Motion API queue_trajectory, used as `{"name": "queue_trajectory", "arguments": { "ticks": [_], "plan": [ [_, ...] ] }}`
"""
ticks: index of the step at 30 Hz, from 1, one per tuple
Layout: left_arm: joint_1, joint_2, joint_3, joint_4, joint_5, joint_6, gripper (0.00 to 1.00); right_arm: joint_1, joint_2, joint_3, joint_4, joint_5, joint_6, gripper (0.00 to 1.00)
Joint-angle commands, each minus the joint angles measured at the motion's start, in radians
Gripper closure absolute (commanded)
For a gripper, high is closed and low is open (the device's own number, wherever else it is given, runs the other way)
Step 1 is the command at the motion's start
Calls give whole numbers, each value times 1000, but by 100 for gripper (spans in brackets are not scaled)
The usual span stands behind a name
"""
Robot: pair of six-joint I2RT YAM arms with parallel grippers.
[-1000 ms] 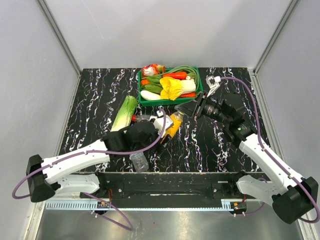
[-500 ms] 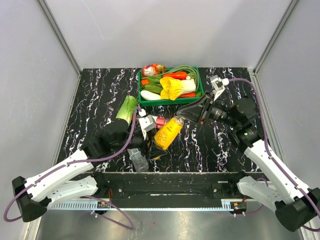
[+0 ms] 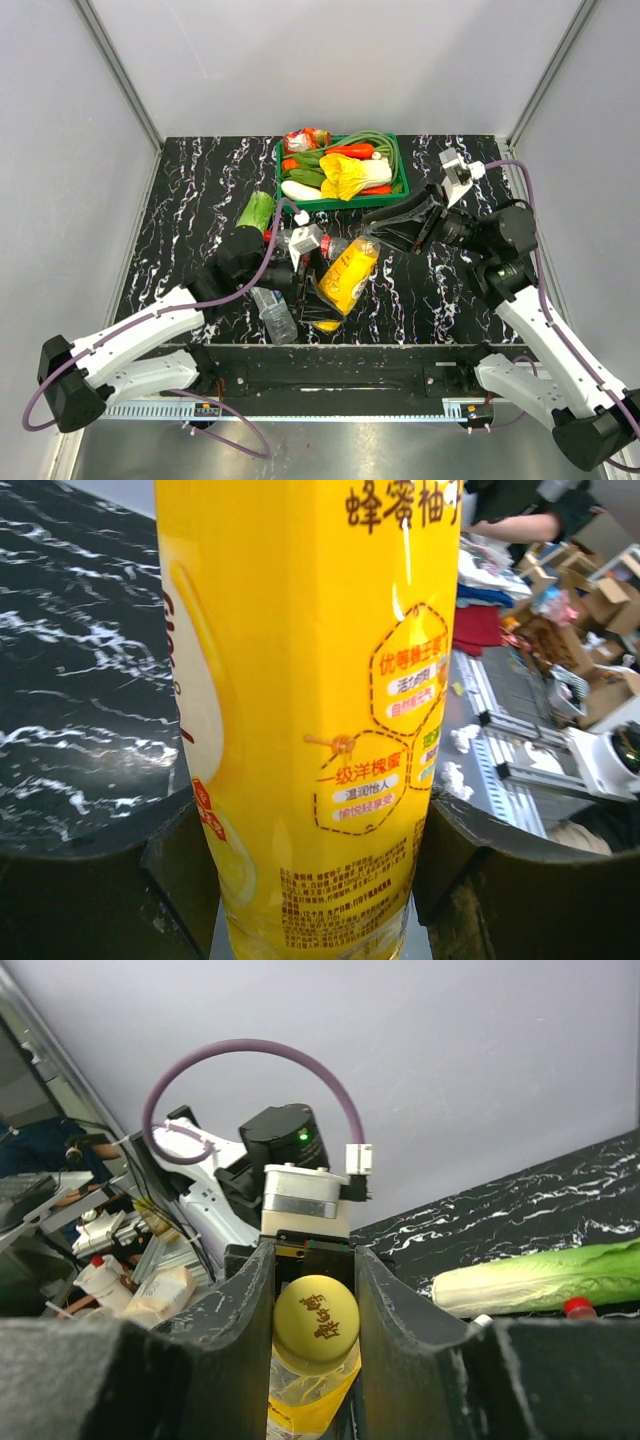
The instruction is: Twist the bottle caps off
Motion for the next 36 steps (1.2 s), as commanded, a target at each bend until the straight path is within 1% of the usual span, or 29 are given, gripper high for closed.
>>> {"name": "queue_trajectory", "arguments": {
  "ticks": [1, 4, 7, 10, 13, 14, 15, 17, 18, 19, 20, 21, 27, 28, 31, 33, 36],
  "plan": [
    [19, 14, 33, 320, 110, -138, 100, 12, -11, 25, 28, -213, -54, 100],
    [19, 26, 34, 354, 133, -158, 100, 10, -16, 25, 79, -270, -41, 100],
    [19, 41, 40, 367, 149, -173, 100, 12, -13, 29, 94, -289, -35, 100],
    [21, 46, 40, 358, 146, -167, 100, 12, -17, 37, 70, -269, -44, 100],
    [19, 43, 39, 316, 121, -140, 100, 12, -23, 48, 12, -197, -63, 100],
    [19, 38, 42, 291, 107, -126, 100, 12, -26, 55, -24, -151, -74, 93],
    [19, 32, 45, 257, 89, -105, 100, 12, -31, 63, -48, -117, -80, 83],
    [19, 25, 53, 184, 51, -62, 100, 12, -45, 72, -80, -43, -83, 53],
    [21, 21, 57, 136, 26, -37, 100, 10, -54, 74, -94, -2, -87, 34],
    [21, 17, 60, 95, 9, -11, 100, 12, -63, 72, -99, 33, -89, 19],
    [19, 14, 65, 50, -15, 12, 100, 12, -71, 77, -123, 72, -95, 2],
    [19, 11, 70, 10, -40, 29, 100, 12, -79, 81, -145, 105, -104, 0],
    [19, -9, 88, -177, -213, 121, 100, 12, -56, 109, -226, 169, -120, 0],
    [21, -12, 93, -207, -250, 136, 100, 12, -50, 113, -257, 199, -121, 0],
    [18, -18, 105, -278, -343, 162, 100, 12, -34, 127, -326, 276, -120, 0],
    [18, -20, 112, -324, -403, 175, 100, 12, -4, 143, -355, 281, -115, 0],
    [13, -25, 122, -381, -503, 175, 100, 12, 48, 190, -444, 320, -110, 0]
  ]
}}
